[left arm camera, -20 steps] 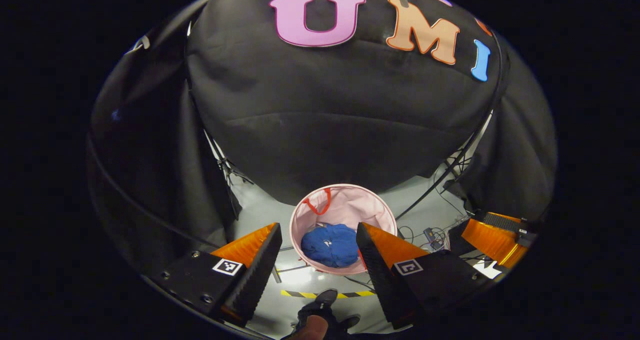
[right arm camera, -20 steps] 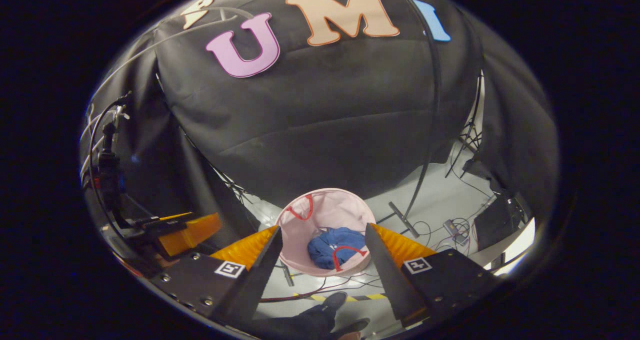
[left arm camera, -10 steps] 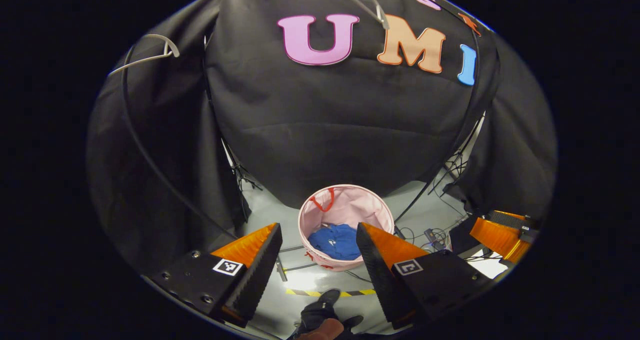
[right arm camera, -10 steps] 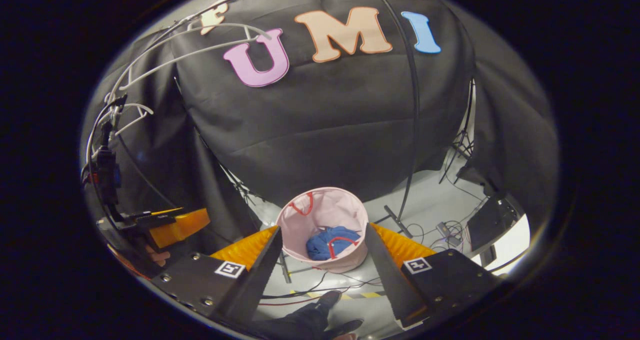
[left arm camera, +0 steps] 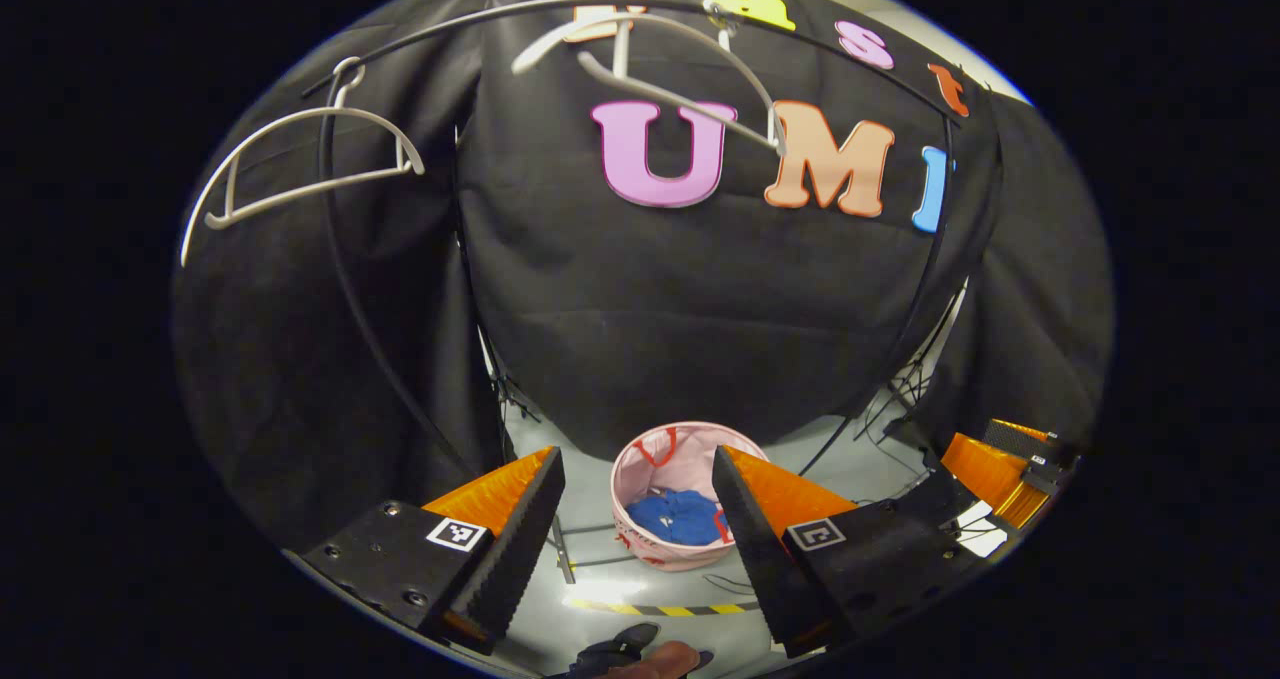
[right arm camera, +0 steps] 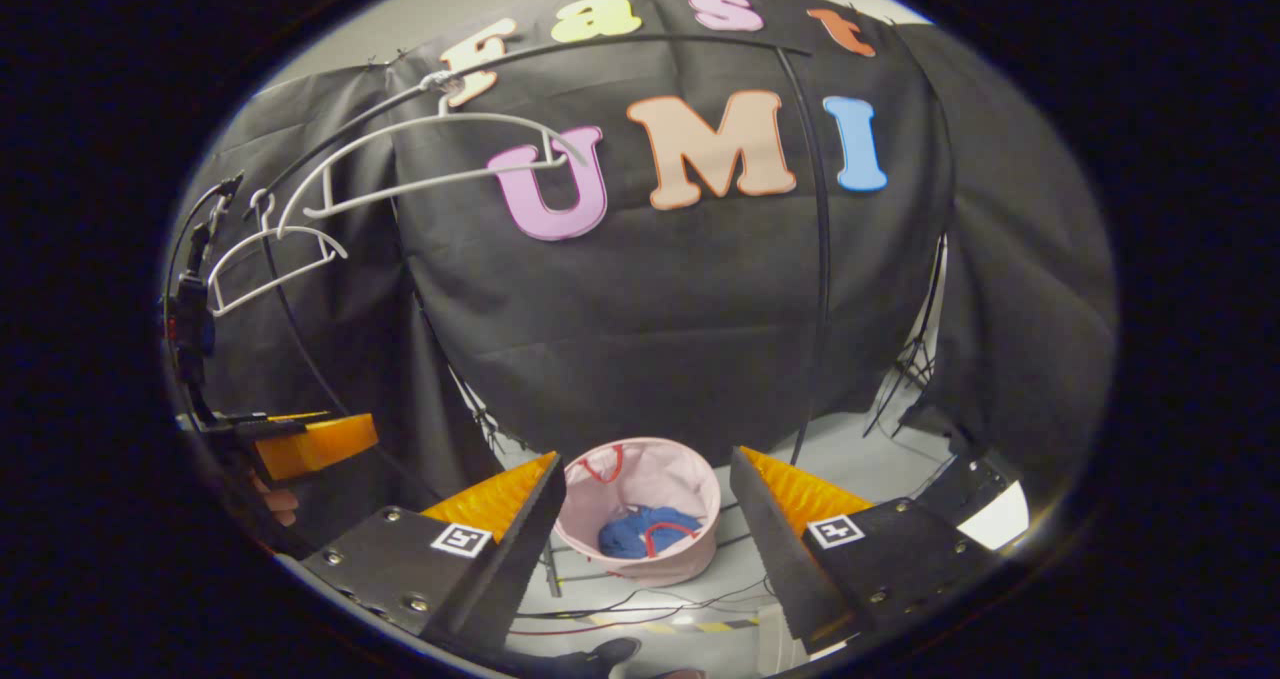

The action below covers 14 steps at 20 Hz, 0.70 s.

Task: Grasp the clothes on the hanger with both hands and then place them into the laundry hamper below.

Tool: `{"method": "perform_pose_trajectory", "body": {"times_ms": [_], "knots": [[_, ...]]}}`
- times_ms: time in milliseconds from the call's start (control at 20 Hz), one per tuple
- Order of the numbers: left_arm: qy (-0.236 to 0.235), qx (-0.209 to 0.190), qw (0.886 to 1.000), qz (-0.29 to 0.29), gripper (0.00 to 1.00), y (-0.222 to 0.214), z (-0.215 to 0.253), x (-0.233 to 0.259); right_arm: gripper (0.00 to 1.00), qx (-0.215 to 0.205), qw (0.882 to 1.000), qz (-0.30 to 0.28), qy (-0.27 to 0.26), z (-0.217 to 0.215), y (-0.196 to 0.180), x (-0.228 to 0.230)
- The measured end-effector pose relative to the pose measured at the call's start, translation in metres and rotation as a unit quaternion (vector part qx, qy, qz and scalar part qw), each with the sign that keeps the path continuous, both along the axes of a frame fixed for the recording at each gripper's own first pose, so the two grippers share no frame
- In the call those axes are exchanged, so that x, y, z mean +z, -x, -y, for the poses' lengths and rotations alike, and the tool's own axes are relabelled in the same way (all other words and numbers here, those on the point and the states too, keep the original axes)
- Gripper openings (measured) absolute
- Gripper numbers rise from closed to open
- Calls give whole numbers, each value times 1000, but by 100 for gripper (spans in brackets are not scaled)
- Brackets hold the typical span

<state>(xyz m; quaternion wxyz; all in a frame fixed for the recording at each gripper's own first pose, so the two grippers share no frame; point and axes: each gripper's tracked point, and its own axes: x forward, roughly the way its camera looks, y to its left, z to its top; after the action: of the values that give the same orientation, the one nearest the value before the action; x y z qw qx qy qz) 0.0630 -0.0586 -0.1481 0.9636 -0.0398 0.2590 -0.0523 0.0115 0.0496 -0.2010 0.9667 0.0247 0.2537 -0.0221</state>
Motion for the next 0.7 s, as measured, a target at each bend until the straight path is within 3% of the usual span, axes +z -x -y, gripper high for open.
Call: {"method": "perform_pose_trajectory", "body": {"times_ms": [250,400,700], "knots": [[-17,12,997,76,92,-12,-26,58,100,-4,998,66,12,-2,-11,61],[-13,-12,993,119,90,-10,-19,99,99,-10,994,109,1,-2,-9,102],[-28,-33,975,217,91,-7,-12,170,99,3,980,199,-16,5,-9,179]]}}
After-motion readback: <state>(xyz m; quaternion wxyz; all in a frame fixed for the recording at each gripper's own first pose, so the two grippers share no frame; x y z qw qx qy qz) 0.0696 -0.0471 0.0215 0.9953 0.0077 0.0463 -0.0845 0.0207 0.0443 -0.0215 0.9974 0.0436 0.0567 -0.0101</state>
